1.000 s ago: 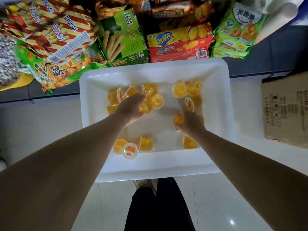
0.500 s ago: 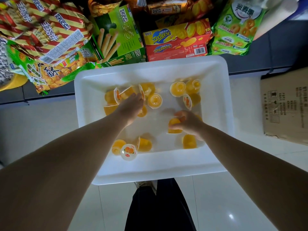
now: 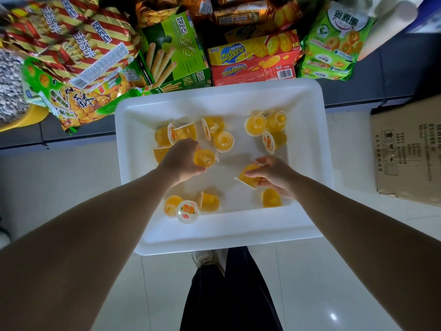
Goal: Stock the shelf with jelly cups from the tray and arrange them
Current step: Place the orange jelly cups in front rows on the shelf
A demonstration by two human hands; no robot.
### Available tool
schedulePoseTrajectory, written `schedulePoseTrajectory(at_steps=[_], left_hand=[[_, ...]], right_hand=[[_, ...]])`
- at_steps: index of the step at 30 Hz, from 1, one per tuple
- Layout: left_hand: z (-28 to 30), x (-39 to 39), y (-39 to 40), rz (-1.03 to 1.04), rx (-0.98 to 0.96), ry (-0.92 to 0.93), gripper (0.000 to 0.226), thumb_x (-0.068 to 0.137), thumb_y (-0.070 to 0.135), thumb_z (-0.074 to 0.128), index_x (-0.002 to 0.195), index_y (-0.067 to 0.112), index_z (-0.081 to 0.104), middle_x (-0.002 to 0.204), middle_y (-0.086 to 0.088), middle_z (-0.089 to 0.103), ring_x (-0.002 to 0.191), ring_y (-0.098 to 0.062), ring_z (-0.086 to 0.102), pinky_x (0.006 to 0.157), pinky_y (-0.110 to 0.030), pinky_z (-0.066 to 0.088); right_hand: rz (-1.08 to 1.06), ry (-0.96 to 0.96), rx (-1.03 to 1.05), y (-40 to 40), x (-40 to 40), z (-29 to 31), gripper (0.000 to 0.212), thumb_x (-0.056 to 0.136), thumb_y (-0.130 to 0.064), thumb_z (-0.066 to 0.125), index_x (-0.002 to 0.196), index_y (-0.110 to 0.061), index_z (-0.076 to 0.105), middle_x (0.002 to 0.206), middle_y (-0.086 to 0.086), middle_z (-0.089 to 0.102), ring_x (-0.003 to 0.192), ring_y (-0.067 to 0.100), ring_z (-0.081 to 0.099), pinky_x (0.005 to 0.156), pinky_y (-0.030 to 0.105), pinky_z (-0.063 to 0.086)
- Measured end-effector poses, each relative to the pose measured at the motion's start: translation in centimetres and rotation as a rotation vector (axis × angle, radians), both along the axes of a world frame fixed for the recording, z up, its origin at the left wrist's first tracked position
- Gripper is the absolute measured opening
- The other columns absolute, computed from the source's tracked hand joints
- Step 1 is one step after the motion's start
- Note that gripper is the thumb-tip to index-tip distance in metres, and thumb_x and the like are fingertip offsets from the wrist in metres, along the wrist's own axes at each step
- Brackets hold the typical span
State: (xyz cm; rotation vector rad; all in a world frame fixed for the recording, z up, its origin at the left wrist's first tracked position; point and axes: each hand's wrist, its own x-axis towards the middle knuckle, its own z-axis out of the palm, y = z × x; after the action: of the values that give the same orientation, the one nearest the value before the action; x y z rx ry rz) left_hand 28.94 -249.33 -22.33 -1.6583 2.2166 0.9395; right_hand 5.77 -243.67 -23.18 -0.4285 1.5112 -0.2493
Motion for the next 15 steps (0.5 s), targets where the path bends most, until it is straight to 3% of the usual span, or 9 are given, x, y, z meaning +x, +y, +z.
schedulePoseTrajectory(at_steps=[2,4,6,9,12,15], left_hand=[[0.4,0.0,0.5,0.188,0.068,0.058,0.058,0.075,0.04,0.075,0.119,0.009,0.055,0.112,-0.006,0.059,0.101,-0.022,0.055,0.079,-0.027,0.045],[1.2,-0.3,0.9,0.422,0.21,0.114,0.051,0.077,0.047,0.071,0.113,0.014,0.056,0.103,-0.003,0.061,0.093,-0.018,0.058,0.073,-0.025,0.047],[2.2,-0.6,1.2,0.7,0.451,0.27,0.037,0.082,0.044,0.067,0.104,0.016,0.057,0.105,-0.005,0.065,0.093,-0.016,0.061,0.081,-0.025,0.05],[4.9,-1.0,1.5,1.105,0.741,0.587,0.024,0.086,0.03,0.065,0.095,0.009,0.057,0.108,-0.014,0.065,0.092,-0.019,0.064,0.092,-0.029,0.05],[8.3,-0.9,1.7,1.211,0.773,0.693,0.024,0.085,0.029,0.066,0.091,0.008,0.055,0.102,-0.014,0.063,0.1,-0.023,0.062,0.092,-0.03,0.048],[12.7,-1.0,1.8,1.191,0.734,0.735,0.021,0.083,0.025,0.068,0.093,0.009,0.058,0.097,-0.009,0.063,0.094,-0.019,0.06,0.087,-0.026,0.046]], right_hand=[[-0.11,-0.1,0.032,0.0,0.1,0.8,0.048,0.08,-0.012,0.073,0.123,-0.006,0.05,0.117,0.012,0.058,0.111,0.029,0.056,0.08,0.03,0.053],[-0.236,-0.19,0.047,0.0,0.2,2.0,0.031,0.082,-0.009,0.069,0.11,-0.003,0.055,0.104,0.015,0.061,0.103,0.028,0.061,0.08,0.031,0.053],[-0.345,-0.258,0.066,0.0,0.3,3.2,0.025,0.082,-0.008,0.068,0.103,-0.001,0.056,0.098,0.016,0.062,0.096,0.026,0.062,0.081,0.032,0.054],[-0.415,-0.327,0.078,0.0,0.4,5.5,0.039,0.072,-0.013,0.073,0.105,-0.001,0.056,0.103,0.017,0.061,0.101,0.027,0.062,0.087,0.035,0.054],[-0.463,-0.38,0.059,-0.1,0.5,8.7,0.04,0.066,-0.019,0.073,0.102,-0.008,0.059,0.1,0.013,0.065,0.101,0.025,0.063,0.087,0.034,0.054],[-0.511,-0.406,0.002,0.2,0.8,12.5,0.047,0.068,-0.025,0.072,0.111,-0.01,0.059,0.098,0.01,0.065,0.089,0.021,0.064,0.066,0.026,0.058]])
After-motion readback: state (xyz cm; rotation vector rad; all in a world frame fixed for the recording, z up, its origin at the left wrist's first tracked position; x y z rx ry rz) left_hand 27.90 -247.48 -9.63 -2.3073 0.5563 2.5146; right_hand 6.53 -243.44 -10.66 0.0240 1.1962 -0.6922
